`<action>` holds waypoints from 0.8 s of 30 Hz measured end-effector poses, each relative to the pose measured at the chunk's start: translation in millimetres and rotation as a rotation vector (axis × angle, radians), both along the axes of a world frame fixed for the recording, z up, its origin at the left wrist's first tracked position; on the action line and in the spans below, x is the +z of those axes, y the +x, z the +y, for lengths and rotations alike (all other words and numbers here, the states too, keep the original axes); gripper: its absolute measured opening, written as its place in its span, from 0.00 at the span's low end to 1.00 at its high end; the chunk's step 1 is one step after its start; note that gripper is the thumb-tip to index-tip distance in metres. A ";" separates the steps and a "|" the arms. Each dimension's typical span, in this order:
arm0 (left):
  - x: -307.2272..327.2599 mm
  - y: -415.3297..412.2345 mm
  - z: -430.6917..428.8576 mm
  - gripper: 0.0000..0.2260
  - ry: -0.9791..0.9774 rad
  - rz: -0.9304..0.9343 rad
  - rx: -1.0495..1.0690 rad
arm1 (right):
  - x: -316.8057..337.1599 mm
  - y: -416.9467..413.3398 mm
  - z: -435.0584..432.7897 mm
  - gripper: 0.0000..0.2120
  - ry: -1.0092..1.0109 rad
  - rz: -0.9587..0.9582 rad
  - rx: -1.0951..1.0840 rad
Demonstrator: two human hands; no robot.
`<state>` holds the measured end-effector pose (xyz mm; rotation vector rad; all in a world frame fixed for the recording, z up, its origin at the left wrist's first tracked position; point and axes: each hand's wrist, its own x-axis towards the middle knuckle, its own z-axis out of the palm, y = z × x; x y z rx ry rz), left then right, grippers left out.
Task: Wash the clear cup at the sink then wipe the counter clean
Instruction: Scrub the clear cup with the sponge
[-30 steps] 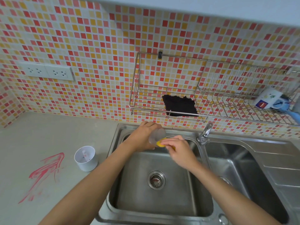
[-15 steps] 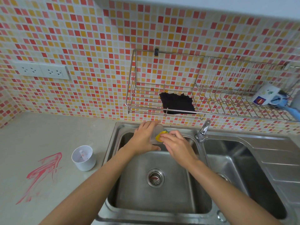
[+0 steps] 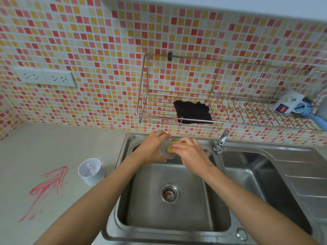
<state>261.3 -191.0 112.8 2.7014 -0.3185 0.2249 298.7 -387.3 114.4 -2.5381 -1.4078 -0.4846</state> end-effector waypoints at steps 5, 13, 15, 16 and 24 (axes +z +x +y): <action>10.8 -3.0 1.1 0.37 -0.072 -0.043 -0.036 | -3.7 -14.1 4.0 0.16 0.148 -0.007 -0.059; 12.1 -3.6 4.0 0.37 0.002 0.042 -0.039 | 3.5 -9.3 2.3 0.14 0.147 0.426 -0.054; 14.0 -2.2 0.9 0.38 0.015 0.035 -0.056 | 5.2 -3.7 -1.4 0.17 0.025 0.116 -0.015; 14.7 -1.3 -0.1 0.38 0.005 0.035 -0.059 | 6.1 -3.5 -2.7 0.19 0.023 0.034 -0.026; 8.8 0.1 10.8 0.40 -0.069 0.143 -0.050 | -5.9 -24.1 -2.3 0.18 0.035 0.141 -0.020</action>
